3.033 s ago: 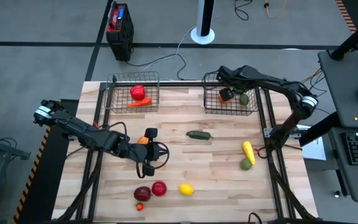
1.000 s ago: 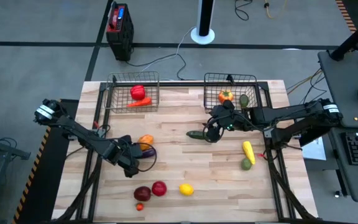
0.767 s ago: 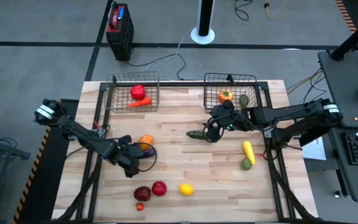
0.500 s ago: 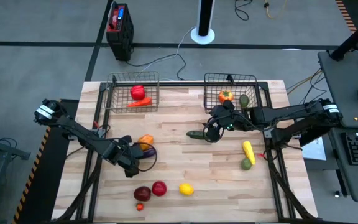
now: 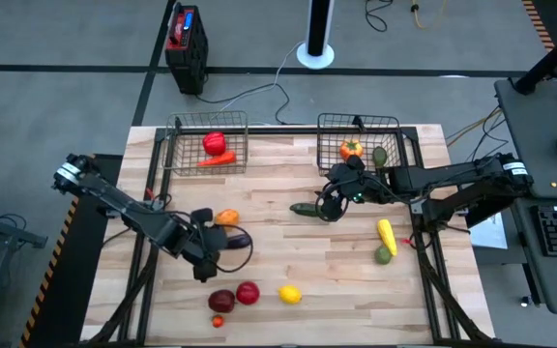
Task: Sort produce into baskets
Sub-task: Put the egg plant into the brown wire basket
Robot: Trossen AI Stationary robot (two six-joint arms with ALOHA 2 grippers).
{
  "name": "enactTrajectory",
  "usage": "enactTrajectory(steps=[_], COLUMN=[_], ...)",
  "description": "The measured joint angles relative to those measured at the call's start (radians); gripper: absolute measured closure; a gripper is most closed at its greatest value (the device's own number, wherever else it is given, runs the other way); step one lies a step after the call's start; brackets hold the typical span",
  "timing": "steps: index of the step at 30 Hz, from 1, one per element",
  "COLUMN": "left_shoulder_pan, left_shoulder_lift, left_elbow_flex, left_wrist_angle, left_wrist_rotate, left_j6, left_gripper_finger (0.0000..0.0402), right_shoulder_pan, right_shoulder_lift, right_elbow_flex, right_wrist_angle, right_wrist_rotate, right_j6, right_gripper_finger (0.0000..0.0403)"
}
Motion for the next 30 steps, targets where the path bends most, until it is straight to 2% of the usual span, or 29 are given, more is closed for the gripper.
enactTrajectory(steps=[6,9,11,15,20,25,30], left_shoulder_pan=[0.073,0.147,0.212,0.384,0.665,0.978,1.201], left_shoulder_lift=[-0.010,-0.028,-0.046,-0.084,-0.124,-0.131,-0.108], left_elbow_flex=[0.211,0.276,0.300,0.307,0.266,0.231,0.181], left_wrist_angle=[-0.343,-0.448,-0.462,-0.457,-0.452,-0.432,-0.301], left_wrist_rotate=[-0.227,-0.275,-0.297,-0.302,-0.295,-0.219,-0.104], left_j6=[-0.046,-0.044,-0.013,0.101,0.194,0.229,0.394], left_gripper_finger=[0.0323,0.0322,0.0322,0.0322,0.0322,0.0322,0.0322], right_shoulder_pan=[0.000,0.000,0.000,0.000,0.000,0.000,0.000], right_shoulder_lift=[0.000,0.000,0.000,0.000,0.000,0.000,0.000], right_elbow_flex=[0.000,0.000,0.000,0.000,0.000,0.000,-0.005], right_wrist_angle=[0.000,0.000,0.000,0.000,0.000,0.000,0.000], right_wrist_rotate=[0.000,0.000,0.000,0.000,0.000,0.000,0.000], right_j6=[-0.007,-0.008,-0.009,-0.008,-0.006,0.003,0.014], right_gripper_finger=[0.0127,0.0131,0.0131,0.0128,0.0124,0.0130,0.0132])
